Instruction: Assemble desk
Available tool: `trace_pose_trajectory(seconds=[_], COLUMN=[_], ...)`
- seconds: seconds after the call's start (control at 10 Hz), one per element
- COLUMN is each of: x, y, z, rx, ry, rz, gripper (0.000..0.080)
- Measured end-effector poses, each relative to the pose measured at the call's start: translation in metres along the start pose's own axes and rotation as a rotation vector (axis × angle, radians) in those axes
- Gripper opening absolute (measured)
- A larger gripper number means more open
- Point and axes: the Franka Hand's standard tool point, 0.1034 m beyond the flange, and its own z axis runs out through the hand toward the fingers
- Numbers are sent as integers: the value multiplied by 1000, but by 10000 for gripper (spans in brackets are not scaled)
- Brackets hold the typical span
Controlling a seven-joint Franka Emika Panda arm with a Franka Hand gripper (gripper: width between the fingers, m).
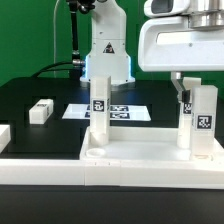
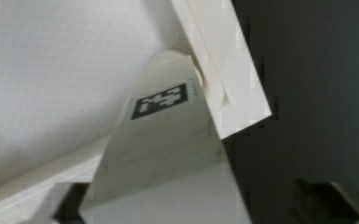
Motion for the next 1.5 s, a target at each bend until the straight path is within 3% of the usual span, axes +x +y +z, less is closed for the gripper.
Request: trace_pose_trajectory(seconds=[0.1, 0.3, 0.5, 0.7, 1.1, 1.2, 1.3, 1.4, 1.5], x=[1, 2, 3, 0, 5, 3, 0, 0, -6], y=[2, 4, 10, 12, 19, 19, 13, 10, 9], z=[0, 0, 1, 3, 3, 2, 0, 2, 9], rx=[-2, -5, -8, 35, 31, 10, -9, 1, 16], ry=[1, 1, -16, -82, -106, -102, -104, -108, -130], rz=[56, 189, 505, 922, 1028, 910, 748, 642, 398], gripper=[297, 297, 297, 295, 299, 299, 496, 616, 639])
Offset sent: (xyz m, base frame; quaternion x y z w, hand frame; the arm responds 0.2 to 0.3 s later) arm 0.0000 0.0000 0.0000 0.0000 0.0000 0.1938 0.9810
